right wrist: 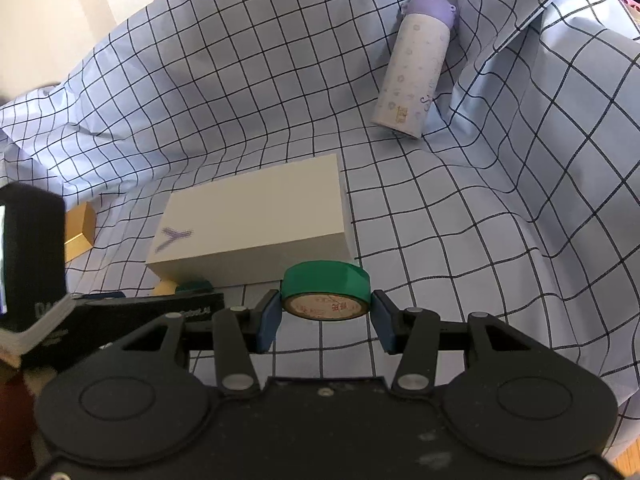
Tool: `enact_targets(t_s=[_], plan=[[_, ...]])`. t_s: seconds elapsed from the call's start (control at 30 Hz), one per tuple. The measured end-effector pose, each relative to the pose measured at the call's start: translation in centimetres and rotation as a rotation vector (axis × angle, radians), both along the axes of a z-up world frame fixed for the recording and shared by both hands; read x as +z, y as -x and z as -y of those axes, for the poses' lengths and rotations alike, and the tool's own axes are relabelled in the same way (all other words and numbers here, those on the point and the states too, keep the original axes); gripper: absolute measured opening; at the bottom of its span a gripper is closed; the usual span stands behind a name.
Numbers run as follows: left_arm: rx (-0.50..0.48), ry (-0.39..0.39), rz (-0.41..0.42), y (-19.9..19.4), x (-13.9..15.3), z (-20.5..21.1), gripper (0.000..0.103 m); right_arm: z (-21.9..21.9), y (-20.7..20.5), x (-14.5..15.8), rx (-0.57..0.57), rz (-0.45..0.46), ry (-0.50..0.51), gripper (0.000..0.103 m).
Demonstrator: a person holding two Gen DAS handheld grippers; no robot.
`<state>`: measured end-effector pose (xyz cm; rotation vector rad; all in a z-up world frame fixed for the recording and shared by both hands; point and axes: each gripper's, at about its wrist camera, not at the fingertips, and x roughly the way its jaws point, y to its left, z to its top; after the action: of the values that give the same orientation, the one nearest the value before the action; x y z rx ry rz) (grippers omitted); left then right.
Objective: Organize soft objects
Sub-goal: 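Grasp the wooden ball with the left tool while the right tool grasps the green tape roll, then drop the wooden ball into the basket with the left tool while the right tool drops the green tape in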
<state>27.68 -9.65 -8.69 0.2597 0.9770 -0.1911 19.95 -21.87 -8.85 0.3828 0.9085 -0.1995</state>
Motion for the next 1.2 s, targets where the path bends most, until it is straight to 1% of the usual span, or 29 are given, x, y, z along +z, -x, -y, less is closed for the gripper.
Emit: enact_targets(t_s=[0.1, 0.17, 0.2, 0.23, 0.27, 0.3, 0.33, 0.37, 0.43, 0.53, 0.67, 0.8, 0.9, 1.03, 1.2], plan=[[-0.001, 0.016, -0.007, -0.1, -0.2, -0.2, 0.089, -0.1, 0.3, 0.2, 0.004, 0.004, 0.002, 0.048], [-0.008, 0.037, -0.01, -0.1, -0.2, -0.3, 0.083, -0.2, 0.5, 0.4, 0.005, 0.006, 0.004, 0.048], [-0.017, 0.056, -0.017, 0.0, -0.2, -0.4, 0.073, -0.2, 0.7, 0.5, 0.005, 0.008, 0.004, 0.048], [-0.029, 0.082, -0.026, 0.1, -0.1, -0.5, 0.059, -0.2, 0.8, 0.6, 0.007, 0.01, 0.005, 0.048], [-0.044, 0.108, -0.038, 0.2, 0.0, -0.6, 0.054, -0.2, 1.0, 0.8, 0.008, 0.012, 0.005, 0.048], [-0.044, 0.11, -0.035, 0.4, 0.2, -0.5, 0.051, -0.2, 1.1, 1.0, 0.008, 0.015, 0.006, 0.048], [-0.045, 0.101, -0.017, 0.7, 0.4, -0.5, 0.046, -0.2, 1.3, 1.1, 0.007, 0.017, 0.006, 0.048], [-0.049, 0.095, 0.001, 1.0, 0.6, -0.5, 0.043, -0.2, 1.5, 1.4, 0.007, 0.021, 0.008, 0.048], [-0.056, 0.095, 0.017, 1.5, 1.3, -0.8, 0.032, -0.3, 1.9, 1.8, 0.007, 0.029, 0.01, 0.048], [-0.052, 0.127, 0.017, 2.0, 2.4, -1.5, 0.03, -0.4, 2.7, 2.6, 0.006, 0.044, 0.011, 0.048], [-0.046, 0.145, 0.05, 2.8, 3.7, -2.7, 0.029, -0.5, 3.9, 3.7, 0.003, 0.066, 0.018, 0.048], [-0.041, 0.189, 0.05, 3.5, 5.1, -4.0, 0.029, -0.5, 4.8, 4.5, -0.001, 0.082, 0.013, 0.048], [-0.036, 0.206, 0.058, 4.1, 6.0, -5.0, 0.029, -0.4, 5.4, 5.0, -0.001, 0.093, 0.015, 0.048], [-0.044, 0.247, 0.066, 6.0, 7.6, -6.4, 0.029, -0.4, 6.4, 5.6, -0.002, 0.106, 0.015, 0.048], [-0.06, 0.266, 0.085, 9.5, 9.6, -7.9, 0.029, -0.7, 8.1, 6.5, 0.006, 0.127, 0.013, 0.048]])
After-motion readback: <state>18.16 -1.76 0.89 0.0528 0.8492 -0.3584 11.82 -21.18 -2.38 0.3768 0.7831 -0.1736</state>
